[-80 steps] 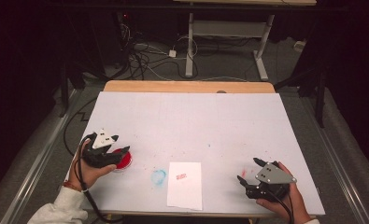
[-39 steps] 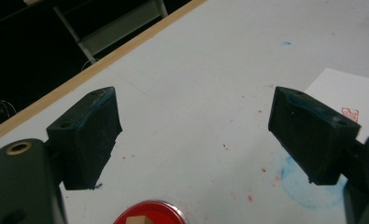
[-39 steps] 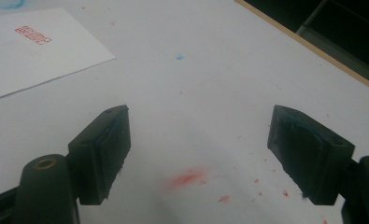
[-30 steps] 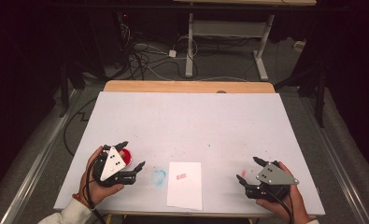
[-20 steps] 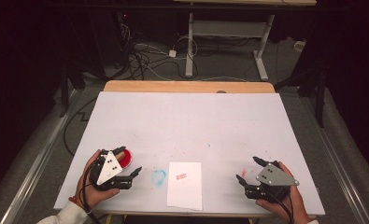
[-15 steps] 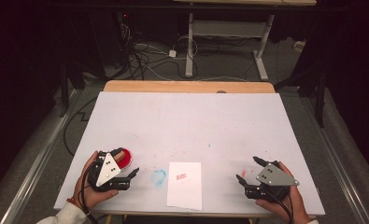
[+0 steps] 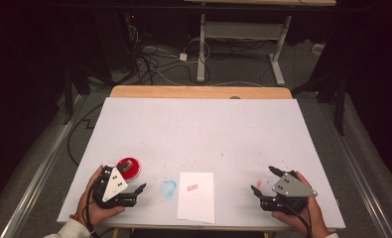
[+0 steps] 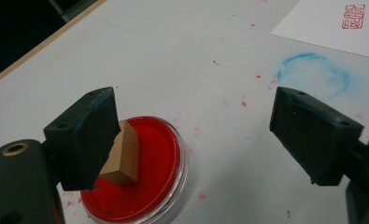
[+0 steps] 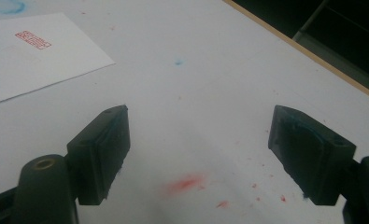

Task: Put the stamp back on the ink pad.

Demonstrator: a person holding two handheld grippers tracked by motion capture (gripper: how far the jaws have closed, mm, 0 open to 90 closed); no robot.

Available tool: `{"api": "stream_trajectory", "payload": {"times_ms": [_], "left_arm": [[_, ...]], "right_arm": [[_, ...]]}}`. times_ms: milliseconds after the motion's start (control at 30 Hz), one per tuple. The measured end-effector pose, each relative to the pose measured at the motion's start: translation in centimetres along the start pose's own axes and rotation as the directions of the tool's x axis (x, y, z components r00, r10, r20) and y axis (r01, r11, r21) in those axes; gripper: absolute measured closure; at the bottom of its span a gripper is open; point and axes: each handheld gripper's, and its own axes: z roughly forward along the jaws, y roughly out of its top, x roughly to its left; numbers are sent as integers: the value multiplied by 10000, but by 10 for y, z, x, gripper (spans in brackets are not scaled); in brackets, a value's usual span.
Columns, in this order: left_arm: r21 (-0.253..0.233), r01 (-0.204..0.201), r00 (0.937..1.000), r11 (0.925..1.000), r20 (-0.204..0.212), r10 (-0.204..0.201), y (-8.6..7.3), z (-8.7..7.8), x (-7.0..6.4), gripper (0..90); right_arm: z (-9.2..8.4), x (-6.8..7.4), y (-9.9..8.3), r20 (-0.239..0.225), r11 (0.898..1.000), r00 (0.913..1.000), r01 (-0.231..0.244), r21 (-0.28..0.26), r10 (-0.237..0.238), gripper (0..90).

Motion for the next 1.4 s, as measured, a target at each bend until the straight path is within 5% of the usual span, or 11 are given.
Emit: {"api": "stream_trajectory", "payload": {"times_ms": [1400], "left_arm": [[34,-27,9999,10000,-117,27,4,0,-2,159]], "right_arm": [[-2,1,0,275,9998,9995,131,128,-135,213]]}}
